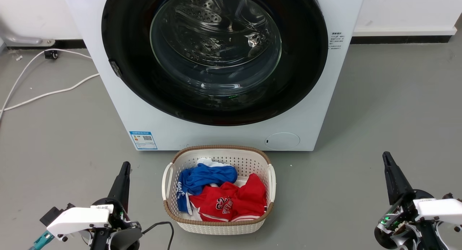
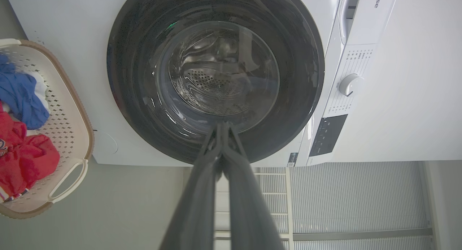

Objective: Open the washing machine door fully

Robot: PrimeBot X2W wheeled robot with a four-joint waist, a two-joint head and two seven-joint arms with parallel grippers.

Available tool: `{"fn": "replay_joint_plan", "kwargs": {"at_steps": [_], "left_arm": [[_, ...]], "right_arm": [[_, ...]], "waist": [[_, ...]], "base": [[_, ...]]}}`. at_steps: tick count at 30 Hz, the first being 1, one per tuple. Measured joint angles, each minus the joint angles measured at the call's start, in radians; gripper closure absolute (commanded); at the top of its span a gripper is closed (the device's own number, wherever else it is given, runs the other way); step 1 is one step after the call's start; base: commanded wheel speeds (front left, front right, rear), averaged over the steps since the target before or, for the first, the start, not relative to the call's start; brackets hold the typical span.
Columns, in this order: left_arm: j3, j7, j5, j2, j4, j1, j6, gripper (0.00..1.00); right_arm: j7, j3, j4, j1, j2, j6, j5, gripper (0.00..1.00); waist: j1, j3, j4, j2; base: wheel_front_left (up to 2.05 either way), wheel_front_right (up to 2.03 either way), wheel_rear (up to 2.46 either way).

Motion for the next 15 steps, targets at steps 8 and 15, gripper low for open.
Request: {"fn": "replay_joint_plan", "kwargs": {"at_steps": [8, 15], "left_arm": [[0.0, 0.0, 0.0, 0.0, 0.0, 0.0, 0.0, 1.0], [0.0, 0.0, 0.0, 0.0, 0.0, 0.0, 0.0, 1.0]], "right_arm": [[0.004, -0.002, 0.0, 0.0, 0.002, 0.0, -0.002, 1.0], [0.004, -0.005, 0.0, 0.0, 0.003, 0.0, -0.003, 1.0]], "waist": [[0.0, 0.0, 0.0, 0.0], [0.0, 0.0, 0.0, 0.0]], "base": [[0.0, 0.0, 0.0], [0.0, 0.0, 0.0]]}}
